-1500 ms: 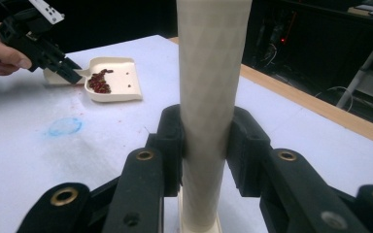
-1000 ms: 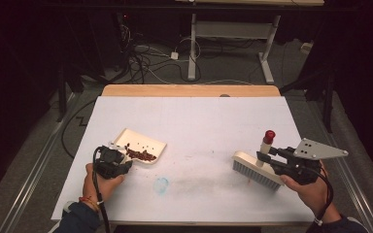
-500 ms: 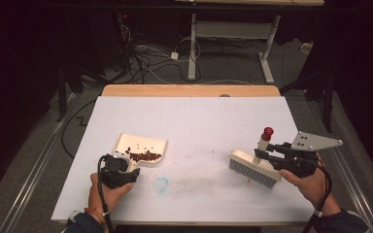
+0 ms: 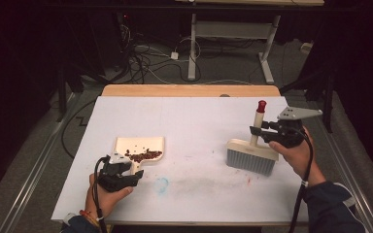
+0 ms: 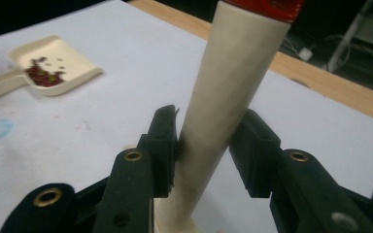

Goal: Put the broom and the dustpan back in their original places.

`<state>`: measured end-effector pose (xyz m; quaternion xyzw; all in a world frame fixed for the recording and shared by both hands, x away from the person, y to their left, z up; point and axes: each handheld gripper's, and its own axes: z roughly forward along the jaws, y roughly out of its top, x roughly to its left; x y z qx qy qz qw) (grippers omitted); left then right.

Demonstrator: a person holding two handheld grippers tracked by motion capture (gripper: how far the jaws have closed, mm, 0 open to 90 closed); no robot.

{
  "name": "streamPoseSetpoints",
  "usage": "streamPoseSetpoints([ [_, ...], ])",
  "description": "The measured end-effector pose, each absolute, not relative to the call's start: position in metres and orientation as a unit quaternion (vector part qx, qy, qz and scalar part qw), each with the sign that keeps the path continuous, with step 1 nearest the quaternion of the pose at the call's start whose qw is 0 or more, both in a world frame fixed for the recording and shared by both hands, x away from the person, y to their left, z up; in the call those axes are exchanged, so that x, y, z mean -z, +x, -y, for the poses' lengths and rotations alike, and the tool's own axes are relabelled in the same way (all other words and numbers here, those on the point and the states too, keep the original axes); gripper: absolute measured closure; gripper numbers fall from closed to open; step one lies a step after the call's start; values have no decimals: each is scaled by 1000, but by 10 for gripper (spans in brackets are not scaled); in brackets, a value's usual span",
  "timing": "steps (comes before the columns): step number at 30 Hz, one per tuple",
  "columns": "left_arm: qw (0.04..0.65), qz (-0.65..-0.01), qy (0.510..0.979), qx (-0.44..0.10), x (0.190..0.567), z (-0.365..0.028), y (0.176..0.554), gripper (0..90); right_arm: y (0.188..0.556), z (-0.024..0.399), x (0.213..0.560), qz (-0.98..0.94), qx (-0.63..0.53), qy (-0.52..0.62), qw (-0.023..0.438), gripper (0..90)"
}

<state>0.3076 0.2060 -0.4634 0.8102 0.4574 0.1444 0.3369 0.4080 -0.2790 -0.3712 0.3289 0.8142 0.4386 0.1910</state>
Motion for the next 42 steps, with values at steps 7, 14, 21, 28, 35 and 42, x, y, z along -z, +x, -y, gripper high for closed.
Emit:
streamPoseSetpoints([
  [7,356,-380,824,-223,459,-198,305,261,465,265,389,-841,-367,358,172,578],
  [14,376,-357,818,-249,457,-202,303,241,495,251,421,-847,-293,406,180,520],
  [21,369,-358,823,-244,462,-209,300,239,502,246,442,-836,-267,437,195,506],
  [28,372,-359,822,-238,464,-215,297,228,497,237,444,-820,-297,439,218,483],
  [35,368,-351,829,-233,467,-214,295,219,489,237,438,-808,-323,434,234,453],
  [42,369,-349,832,-222,470,-218,289,213,483,239,433,-798,-345,436,234,411],
])
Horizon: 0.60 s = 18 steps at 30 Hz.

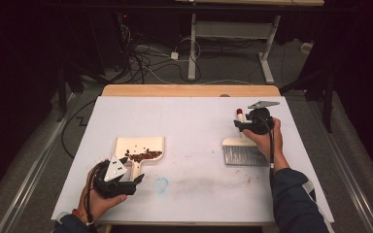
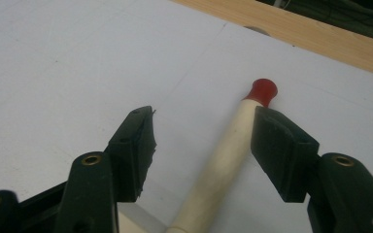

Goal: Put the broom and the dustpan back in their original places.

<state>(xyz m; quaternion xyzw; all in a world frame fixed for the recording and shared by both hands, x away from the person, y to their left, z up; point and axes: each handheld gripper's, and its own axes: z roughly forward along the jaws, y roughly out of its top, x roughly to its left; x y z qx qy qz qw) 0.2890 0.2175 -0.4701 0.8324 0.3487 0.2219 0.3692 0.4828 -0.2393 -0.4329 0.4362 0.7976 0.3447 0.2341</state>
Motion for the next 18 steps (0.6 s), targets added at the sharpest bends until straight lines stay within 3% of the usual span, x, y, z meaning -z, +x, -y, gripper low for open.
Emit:
streamPoseSetpoints([
  [8,380,-349,828,-218,470,-217,289,201,469,238,420,-787,-370,418,263,394],
  [18,370,-341,834,-226,471,-212,290,197,451,235,409,-784,-401,393,264,317],
])
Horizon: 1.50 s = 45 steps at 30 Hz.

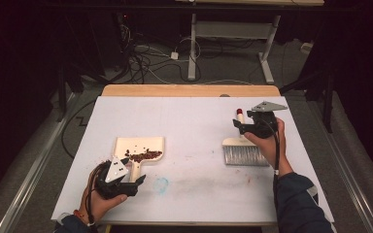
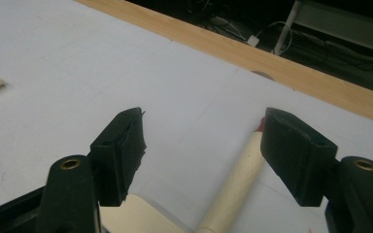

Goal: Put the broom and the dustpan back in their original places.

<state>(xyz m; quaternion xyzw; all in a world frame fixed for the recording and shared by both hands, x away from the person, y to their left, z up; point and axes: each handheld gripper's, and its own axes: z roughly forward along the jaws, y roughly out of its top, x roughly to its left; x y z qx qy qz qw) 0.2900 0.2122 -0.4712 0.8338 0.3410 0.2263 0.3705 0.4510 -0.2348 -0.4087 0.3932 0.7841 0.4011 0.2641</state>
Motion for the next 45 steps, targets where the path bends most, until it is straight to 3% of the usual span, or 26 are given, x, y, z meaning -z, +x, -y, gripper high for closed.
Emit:
streamPoseSetpoints([
  [7,365,-338,838,-226,472,-210,292,198,443,232,401,-772,-414,390,283,272],
  [14,359,-337,841,-225,473,-209,292,197,436,228,395,-759,-430,392,292,159],
  [45,356,-337,840,-233,472,-213,291,197,388,215,382,-759,-451,351,313,163],
])
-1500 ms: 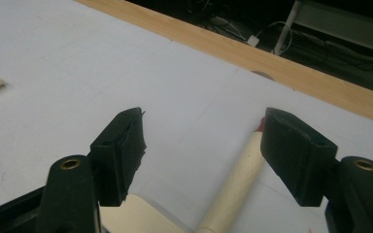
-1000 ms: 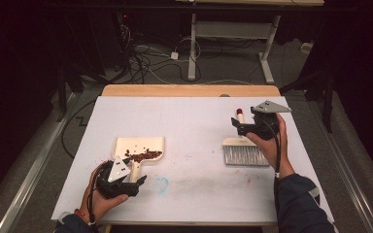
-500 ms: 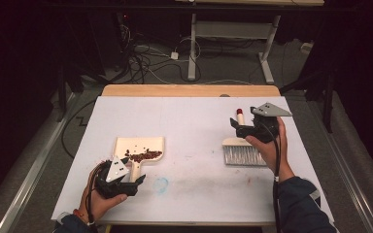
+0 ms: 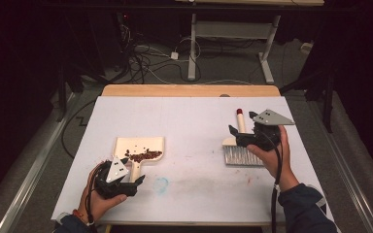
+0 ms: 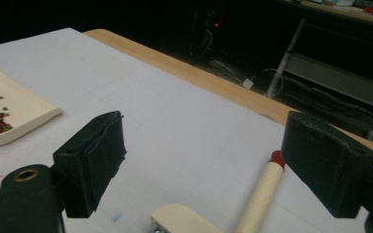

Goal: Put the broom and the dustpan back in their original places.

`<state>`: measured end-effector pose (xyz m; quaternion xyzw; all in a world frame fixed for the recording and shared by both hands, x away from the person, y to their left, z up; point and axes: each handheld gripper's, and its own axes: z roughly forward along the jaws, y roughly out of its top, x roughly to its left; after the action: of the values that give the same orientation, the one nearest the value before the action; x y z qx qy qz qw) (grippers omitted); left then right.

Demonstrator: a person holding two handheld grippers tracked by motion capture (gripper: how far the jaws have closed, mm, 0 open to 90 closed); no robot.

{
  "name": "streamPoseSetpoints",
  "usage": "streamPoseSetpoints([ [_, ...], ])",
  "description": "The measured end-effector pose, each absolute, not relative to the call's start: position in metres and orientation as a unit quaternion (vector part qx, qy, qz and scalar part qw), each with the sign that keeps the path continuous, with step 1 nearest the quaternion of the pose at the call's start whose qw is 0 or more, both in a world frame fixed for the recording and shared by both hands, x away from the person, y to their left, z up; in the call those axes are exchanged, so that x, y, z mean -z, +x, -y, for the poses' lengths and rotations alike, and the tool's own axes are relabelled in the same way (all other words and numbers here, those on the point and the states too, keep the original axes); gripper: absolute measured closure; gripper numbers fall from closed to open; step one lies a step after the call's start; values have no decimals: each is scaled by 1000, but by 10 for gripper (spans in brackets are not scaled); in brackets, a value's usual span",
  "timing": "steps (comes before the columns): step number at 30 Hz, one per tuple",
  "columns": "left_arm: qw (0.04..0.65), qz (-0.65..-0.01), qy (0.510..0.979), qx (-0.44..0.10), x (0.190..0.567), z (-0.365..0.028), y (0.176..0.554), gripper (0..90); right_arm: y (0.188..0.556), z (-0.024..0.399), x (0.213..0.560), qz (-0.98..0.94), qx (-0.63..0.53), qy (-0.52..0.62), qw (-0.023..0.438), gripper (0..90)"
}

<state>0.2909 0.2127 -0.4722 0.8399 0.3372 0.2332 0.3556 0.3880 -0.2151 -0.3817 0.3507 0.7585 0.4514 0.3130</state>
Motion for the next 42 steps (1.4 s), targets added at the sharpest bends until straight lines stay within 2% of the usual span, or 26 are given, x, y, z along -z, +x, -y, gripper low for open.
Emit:
streamPoseSetpoints([
  [16,348,-331,846,-233,475,-210,292,197,361,220,381,-772,-434,324,332,167],
  [21,353,-330,844,-234,474,-212,292,186,355,221,381,-774,-417,317,355,168],
  [42,356,-327,834,-265,472,-211,289,174,332,228,399,-787,-422,283,350,170],
])
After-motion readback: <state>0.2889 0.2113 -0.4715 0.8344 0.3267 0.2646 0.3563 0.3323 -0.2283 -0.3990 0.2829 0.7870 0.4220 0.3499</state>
